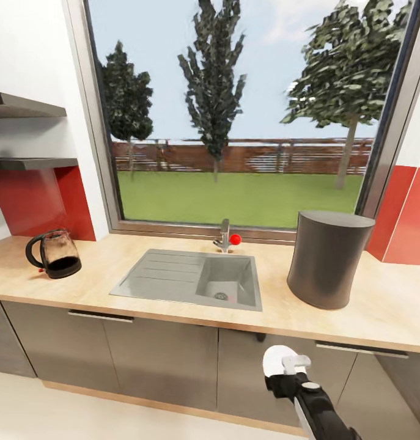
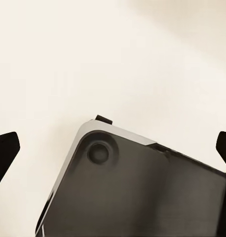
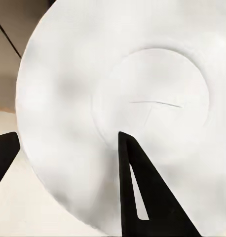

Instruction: Set up a coffee station on the kitchen countertop: keep the coffee maker on the countertop, move the bottle of coffee from the kitchen shelf to the counter next to the coffee maker, place a paper coffee filter on top of the coffee maker, put the saucer next to the coffee maker with the coffee cup on the saucer, and place the electric kettle next to the coffee maker.

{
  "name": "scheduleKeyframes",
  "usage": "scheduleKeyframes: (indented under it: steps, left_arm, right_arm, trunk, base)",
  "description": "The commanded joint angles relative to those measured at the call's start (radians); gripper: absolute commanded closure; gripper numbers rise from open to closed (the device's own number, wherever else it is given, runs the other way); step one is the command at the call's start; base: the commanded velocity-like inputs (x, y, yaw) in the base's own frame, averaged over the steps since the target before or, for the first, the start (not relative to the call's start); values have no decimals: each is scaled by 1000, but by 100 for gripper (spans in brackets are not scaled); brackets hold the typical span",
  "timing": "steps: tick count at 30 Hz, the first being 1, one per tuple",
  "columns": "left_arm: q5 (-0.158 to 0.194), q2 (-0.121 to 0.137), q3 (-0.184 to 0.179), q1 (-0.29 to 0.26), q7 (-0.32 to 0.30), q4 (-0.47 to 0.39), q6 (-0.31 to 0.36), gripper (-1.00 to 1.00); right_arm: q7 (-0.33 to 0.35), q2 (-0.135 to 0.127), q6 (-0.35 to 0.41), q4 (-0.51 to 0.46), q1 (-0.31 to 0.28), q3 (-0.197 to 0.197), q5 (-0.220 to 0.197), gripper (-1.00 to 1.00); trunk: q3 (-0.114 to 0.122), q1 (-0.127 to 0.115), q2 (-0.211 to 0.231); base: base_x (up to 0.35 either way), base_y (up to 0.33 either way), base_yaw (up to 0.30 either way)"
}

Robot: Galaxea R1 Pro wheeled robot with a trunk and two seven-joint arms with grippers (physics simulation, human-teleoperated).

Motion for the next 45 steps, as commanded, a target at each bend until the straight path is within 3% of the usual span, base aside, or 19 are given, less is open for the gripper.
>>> scheduleKeyframes:
  steps: [1, 8, 11, 12, 13, 15, 16, 18, 19, 21, 28, 36, 39, 45]
  left_arm:
    - [-2, 0, 8, 0, -1, 1, -3, -100]
    - [-3, 0, 6, 0, -1, 0, -2, -100]
    - [-3, 0, 7, 0, -1, -1, -2, -100]
    - [-3, 0, 7, 0, -1, -1, -2, -100]
    - [-3, 0, 8, 0, -1, -1, -2, -100]
    - [-3, 0, 8, 0, -1, -1, -2, -100]
    - [-3, 0, 9, 0, -1, -1, -1, -100]
    - [-3, 0, 9, 0, -1, -1, -1, -100]
    - [-2, 0, 9, 0, -1, -1, -1, -100]
    - [-2, 0, 9, 0, -1, -1, 3, -100]
    - [-2, 0, 10, 0, -1, -1, 5, -100]
    - [-1, 1, 11, 0, -1, -1, 5, -100]
    - [-1, 7, 12, 0, 0, -1, 5, -100]
    - [-1, 8, 12, 0, 0, -2, 5, -100]
  right_arm:
    - [3, 8, 27, -33, 0, -2, 11, 100]
    - [-4, 94, 245, -289, 1, -1, 22, 100]
    - [-12, 129, 382, -386, -14, 0, 26, 100]
    - [-25, 146, 514, -427, -80, 1, 33, 100]
    - [-29, 146, 553, -432, -105, 1, 34, 100]
    - [-37, 146, 553, -438, -156, 1, 36, 100]
    - [-42, 146, 553, -438, -246, 1, 37, 100]
    - [-47, 146, 553, -432, -302, 1, 36, 100]
    - [-51, 146, 553, -420, -364, 1, 37, 100]
    - [-54, 146, 553, -205, -491, 0, 88, 100]
    - [-55, 138, 553, 134, -655, -4, 109, 100]
    - [-55, 86, 553, 252, -699, -4, 108, 100]
    - [-52, 58, 553, 358, -701, -4, 108, 100]
    - [-42, 34, 553, 446, -701, -5, 106, 100]
  trunk:
    - [-1, 0, -1]
    - [-1, 0, -1]
    - [-1, 0, -1]
    - [-1, 0, -1]
    - [-1, 0, -1]
    - [-1, 0, -1]
    - [-1, 0, -1]
    - [-1, 0, -1]
    - [-1, 0, -1]
    - [-1, 0, -1]
    - [-1, 0, -1]
    - [-1, 0, -1]
    - [-1, 0, -1]
    - [-1, 0, -1]
  base:
    - [0, 0, 0]
    - [0, 0, 0]
    - [0, 0, 0]
    - [0, 0, 0]
    - [0, 0, 0]
    - [0, 0, 0]
    - [0, 0, 0]
    - [0, 0, 0]
    - [0, 0, 0]
    - [0, 0, 0]
    - [0, 0, 0]
    - [0, 0, 0]
    - [0, 0, 0]
    - [0, 0, 0]
